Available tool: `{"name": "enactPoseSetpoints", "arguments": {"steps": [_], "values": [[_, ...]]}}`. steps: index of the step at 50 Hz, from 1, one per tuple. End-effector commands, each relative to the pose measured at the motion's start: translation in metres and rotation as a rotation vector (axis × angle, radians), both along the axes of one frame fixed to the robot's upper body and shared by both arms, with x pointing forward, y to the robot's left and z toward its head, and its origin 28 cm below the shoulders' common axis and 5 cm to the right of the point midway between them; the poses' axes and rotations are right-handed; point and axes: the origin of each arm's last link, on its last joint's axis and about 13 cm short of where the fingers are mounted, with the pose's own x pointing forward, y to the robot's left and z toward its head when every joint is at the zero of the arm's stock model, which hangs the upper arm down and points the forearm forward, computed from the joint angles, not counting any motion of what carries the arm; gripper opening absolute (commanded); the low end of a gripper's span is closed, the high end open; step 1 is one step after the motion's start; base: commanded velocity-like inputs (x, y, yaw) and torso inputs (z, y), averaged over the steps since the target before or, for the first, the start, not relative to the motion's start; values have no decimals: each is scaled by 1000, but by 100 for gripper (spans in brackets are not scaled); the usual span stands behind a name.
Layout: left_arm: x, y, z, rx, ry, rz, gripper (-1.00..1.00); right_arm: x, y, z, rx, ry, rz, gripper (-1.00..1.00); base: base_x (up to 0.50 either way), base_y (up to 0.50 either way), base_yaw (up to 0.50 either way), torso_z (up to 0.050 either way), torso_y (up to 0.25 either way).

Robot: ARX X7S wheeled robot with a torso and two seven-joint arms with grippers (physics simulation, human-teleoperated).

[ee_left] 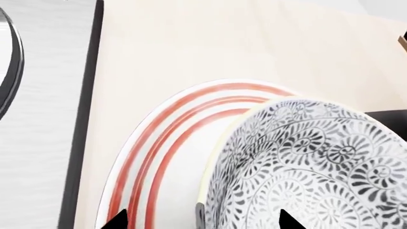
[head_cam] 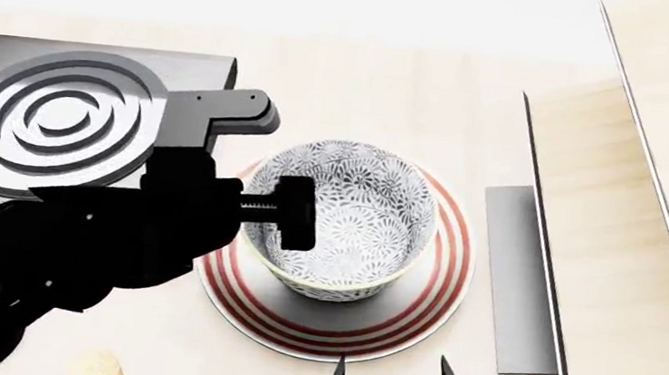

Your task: Pick up the akita bowl and put it on the plate.

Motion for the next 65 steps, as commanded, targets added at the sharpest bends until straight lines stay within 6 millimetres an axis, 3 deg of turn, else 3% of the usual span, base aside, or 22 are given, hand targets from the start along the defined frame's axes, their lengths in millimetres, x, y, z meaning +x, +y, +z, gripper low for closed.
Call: {"name": "enactPoseSetpoints", "arguments": {"steps": [1,35,51,65], "values": [[2,4,3,29,1,7,100,0,0,-1,0,5,0,100,0,0,0,0,0],[-12,17,25,127,-107,25,100,0,2,-2,-2,7,6,100,0,0,0,0,0],[-28,42,50,98,-191,59,100,0,3,-4,-7,8,7,100,0,0,0,0,0],[-58,74,65,110,-307,101,100,0,1,-2,-4,4,-1,100,0,0,0,0,0]]}}
